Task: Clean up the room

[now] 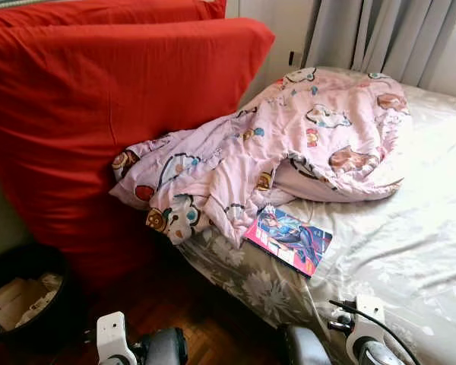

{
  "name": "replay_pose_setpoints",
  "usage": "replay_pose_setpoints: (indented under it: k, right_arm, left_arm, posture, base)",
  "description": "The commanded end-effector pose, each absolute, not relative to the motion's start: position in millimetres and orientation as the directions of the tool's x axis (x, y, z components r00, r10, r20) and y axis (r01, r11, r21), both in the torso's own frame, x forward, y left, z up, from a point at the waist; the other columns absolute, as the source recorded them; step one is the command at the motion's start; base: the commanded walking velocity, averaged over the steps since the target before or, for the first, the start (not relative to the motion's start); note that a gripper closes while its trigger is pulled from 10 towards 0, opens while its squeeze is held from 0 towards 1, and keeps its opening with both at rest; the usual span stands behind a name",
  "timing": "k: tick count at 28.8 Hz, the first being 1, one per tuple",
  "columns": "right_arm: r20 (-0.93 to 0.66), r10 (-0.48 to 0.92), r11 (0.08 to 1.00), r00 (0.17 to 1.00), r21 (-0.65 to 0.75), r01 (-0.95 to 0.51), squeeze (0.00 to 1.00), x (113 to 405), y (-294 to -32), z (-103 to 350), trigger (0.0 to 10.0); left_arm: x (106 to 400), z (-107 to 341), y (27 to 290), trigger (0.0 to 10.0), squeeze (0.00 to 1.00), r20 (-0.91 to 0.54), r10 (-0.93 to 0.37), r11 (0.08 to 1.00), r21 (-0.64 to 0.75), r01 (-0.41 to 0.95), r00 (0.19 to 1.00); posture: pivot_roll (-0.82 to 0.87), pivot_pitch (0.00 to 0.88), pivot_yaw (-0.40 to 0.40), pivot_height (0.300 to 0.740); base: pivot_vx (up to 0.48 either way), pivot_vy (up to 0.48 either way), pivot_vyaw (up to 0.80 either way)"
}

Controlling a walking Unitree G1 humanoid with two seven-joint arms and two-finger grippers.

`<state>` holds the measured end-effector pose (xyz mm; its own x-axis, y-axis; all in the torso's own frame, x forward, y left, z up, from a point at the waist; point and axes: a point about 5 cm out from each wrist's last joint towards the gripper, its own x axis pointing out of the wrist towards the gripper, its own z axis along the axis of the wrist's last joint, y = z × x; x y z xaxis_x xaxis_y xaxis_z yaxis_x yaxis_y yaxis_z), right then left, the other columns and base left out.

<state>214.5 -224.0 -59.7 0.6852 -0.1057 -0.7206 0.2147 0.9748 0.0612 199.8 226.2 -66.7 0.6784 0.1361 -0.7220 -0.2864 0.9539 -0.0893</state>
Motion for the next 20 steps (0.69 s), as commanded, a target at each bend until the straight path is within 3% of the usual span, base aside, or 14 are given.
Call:
replay_pose_setpoints:
  k: [1,15,20]
  right_arm:
    - [-0.728,-0.125,0.965,0.674,0.069,0.253,0.00,213.2,-229.4,-59.6,10.0]
    - [-0.727,-0.135,0.963,0.673,0.063,0.261,0.00,215.6,-233.0,-57.5,10.0]
    - [-0.731,-0.138,0.959,0.669,0.071,0.275,0.00,213.7,-232.9,-58.7,10.0]
  left_arm:
    - [199.9,-67.4,225.4,10.0,0.00,-0.733,0.129,0.955,-0.091,-0.284,0.668]
    - [198.0,-68.6,225.0,10.0,0.00,-0.739,0.119,0.953,-0.102,-0.286,0.663]
    - [197.3,-69.0,225.2,10.0,0.00,-0.742,0.122,0.953,-0.099,-0.288,0.660]
  posture:
    - [0.06,0.000,-0.016,0.650]
    - [0.07,0.000,-0.024,0.740]
    - [0.07,0.000,-0.024,0.740]
  base:
    - [0.000,0.000,0.00]
    - [0.000,0.000,0.00]
    - [0.000,0.000,0.00]
